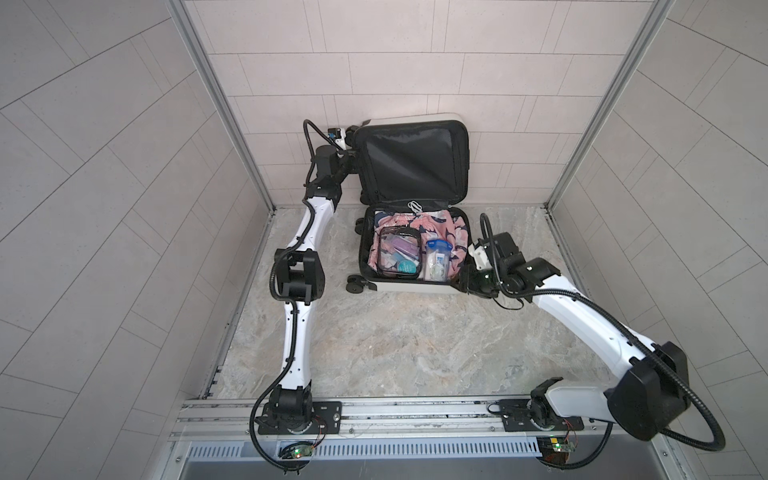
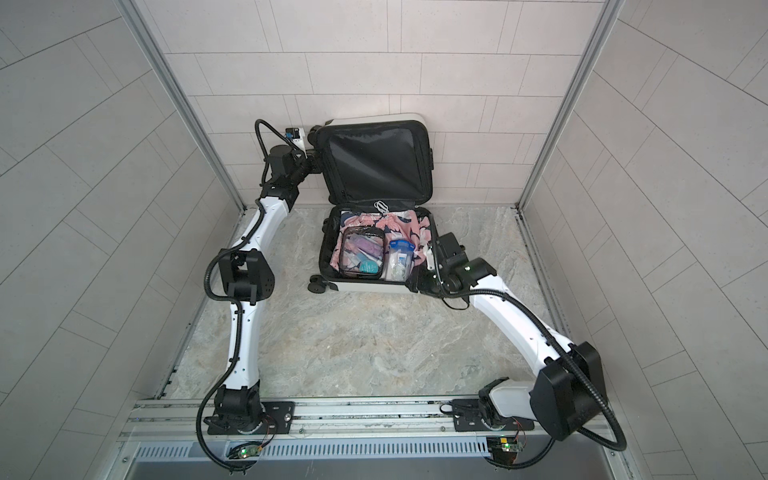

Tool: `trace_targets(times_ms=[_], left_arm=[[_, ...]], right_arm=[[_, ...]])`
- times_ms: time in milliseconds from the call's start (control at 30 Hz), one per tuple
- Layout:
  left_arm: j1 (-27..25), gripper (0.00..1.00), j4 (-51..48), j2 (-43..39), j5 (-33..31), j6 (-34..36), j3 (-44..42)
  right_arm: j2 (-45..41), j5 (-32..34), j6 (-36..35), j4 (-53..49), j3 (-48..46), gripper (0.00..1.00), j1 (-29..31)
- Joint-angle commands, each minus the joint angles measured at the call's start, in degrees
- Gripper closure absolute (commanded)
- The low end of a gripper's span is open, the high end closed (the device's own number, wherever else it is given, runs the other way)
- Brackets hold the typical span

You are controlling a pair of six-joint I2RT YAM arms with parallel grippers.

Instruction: Pack the luggage

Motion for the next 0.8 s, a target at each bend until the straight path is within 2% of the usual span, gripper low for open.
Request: trace_targets(times_ms=[0,233,467,767], left_arm=[[-0.79,1.0,0.76,-6.05,2.09,-1.66,-2.41],[-2.17,1.0,1.41,-15.46,2.01,-0.06,-11.97],[-3.15,1.0,6.7,-29.65,1.09,-0.27,-31.77],[-6.7,1.0,9.06,-52.65,-2.93,0.21,-59.11]], right_arm=[[-0.88,2.05,5.57,6.59,-6.92,0.46,0.16],[6.77,2.59,8.27,13.63,-8.66,0.51,-0.28],[10.06,1.63,14.86,21.0,-11.93,0.52,-4.3],[10.83,1.07,18.1,26.88,-14.58,0.52,-6.67]])
